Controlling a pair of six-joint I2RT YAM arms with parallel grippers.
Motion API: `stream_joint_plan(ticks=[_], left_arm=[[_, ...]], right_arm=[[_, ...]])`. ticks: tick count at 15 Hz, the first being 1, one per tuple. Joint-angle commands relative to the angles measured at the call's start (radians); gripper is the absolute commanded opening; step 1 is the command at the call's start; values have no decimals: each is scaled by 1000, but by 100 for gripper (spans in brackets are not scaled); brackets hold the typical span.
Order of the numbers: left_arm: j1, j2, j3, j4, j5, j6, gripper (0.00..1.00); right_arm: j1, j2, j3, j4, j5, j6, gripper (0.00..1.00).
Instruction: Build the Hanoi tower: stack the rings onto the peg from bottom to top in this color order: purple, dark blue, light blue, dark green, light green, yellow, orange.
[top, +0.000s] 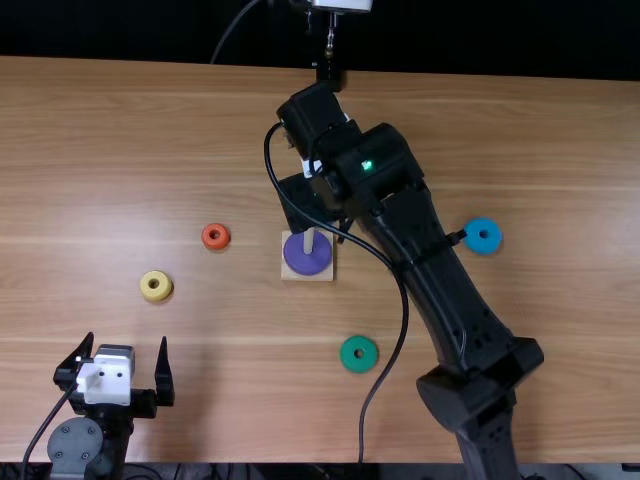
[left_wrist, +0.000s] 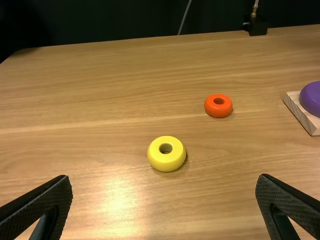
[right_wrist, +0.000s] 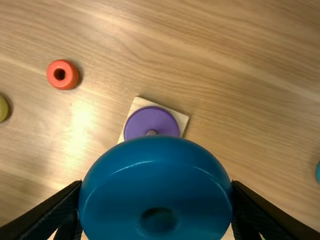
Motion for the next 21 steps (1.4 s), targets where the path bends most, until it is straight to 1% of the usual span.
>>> stream_joint_plan(ticks=[1, 15, 16, 17, 18, 19, 21], left_arm=[[-5, -12, -105, -80, 8, -2, 100], [-5, -12, -105, -80, 8, -2, 100], [-5, -12, -105, -80, 8, -2, 100], [-5, -12, -105, -80, 8, -2, 100], [-5, -12, -105, -80, 8, -2, 100], [-5, -12, -105, -80, 8, -2, 100], [-5, -12, -105, -80, 8, -2, 100]], right_arm=[[13, 25, 31, 2, 8, 5, 0], [19, 87, 18, -13, 8, 9, 0], [18, 87, 17, -15, 8, 16, 23], [19, 87, 8, -28, 8, 27, 59], [16, 85, -12, -41, 8, 46, 84], [15, 85, -25, -46, 8, 53, 100], [18, 87, -29, -48, 8, 57, 100]])
